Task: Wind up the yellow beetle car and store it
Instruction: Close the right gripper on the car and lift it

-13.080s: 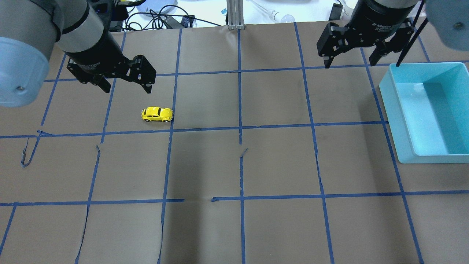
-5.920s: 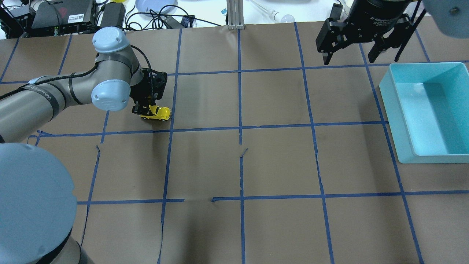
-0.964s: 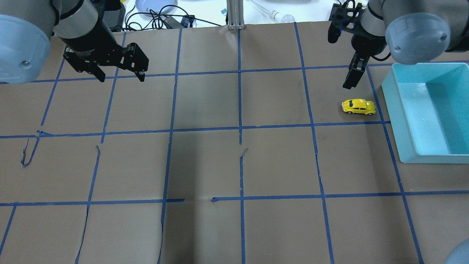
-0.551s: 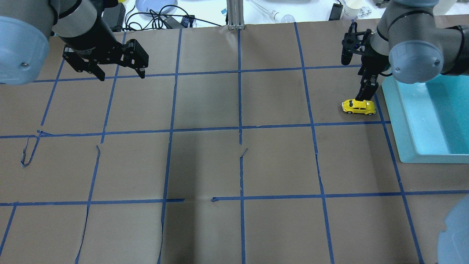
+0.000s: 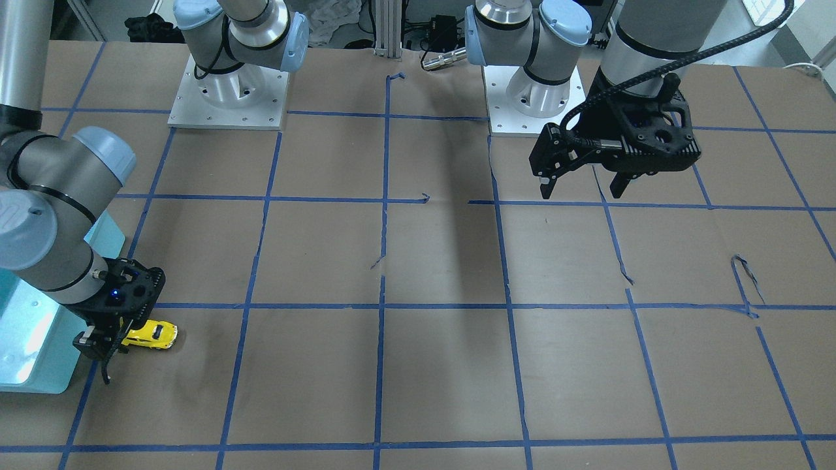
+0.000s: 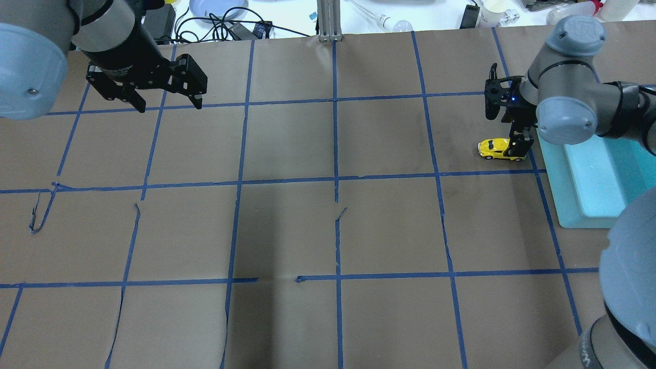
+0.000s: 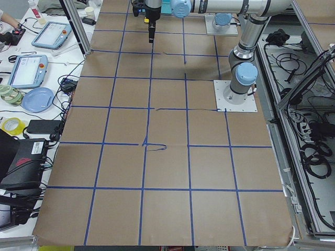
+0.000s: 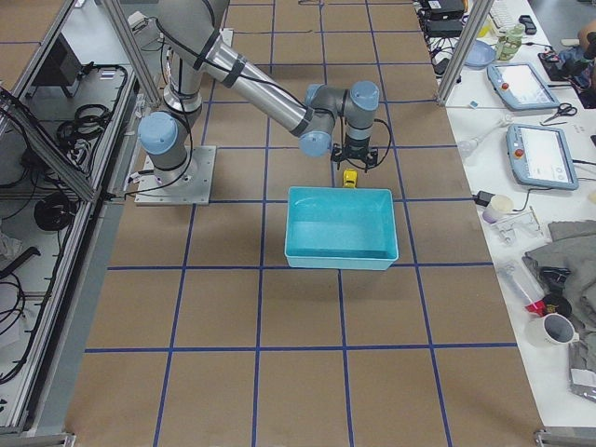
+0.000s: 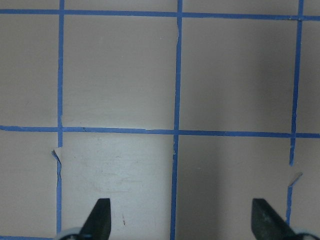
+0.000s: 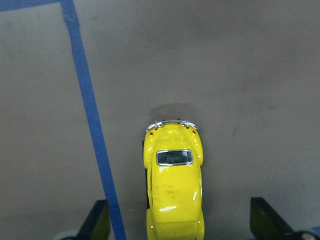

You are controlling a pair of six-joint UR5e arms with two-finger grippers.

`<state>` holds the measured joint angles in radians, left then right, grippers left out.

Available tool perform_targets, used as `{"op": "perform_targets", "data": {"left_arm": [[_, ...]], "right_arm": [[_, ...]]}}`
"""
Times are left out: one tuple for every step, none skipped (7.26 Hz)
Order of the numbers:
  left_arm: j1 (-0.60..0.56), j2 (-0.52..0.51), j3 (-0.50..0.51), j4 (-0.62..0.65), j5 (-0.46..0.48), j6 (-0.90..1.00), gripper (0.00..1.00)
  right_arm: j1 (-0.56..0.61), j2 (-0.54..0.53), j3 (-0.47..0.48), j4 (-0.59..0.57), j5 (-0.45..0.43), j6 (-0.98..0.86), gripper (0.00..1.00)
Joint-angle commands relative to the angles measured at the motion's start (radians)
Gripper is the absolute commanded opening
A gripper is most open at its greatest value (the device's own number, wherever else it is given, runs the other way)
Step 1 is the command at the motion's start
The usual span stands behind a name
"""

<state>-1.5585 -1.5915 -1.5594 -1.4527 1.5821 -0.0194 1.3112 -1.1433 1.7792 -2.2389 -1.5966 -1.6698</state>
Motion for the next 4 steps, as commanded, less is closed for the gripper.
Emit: {"op": "perform_targets", "data": {"left_arm": [[0.000,-0.001,0.001,0.000,-0.002,0.004,1.00],[0.000,0.001,0.001,0.000,-0.001,0.010,1.00],[0.000,-0.001,0.001,0.000,0.001,0.009,1.00],[0.000,-0.001,0.001,0.000,0.001,0.010,1.00]], "right_arm": [[-0.004,0.034,0.018,-0.031,-0.002,-0.010,0.97],[-0.004,0.039,0.023,-0.059,-0.005,-0.040,0.91],[-0.004,0.039,0.023,-0.059,-0.002,-0.044,0.76],[-0.004,0.039,0.022,-0.059,-0.003,-0.044,0.40]]}}
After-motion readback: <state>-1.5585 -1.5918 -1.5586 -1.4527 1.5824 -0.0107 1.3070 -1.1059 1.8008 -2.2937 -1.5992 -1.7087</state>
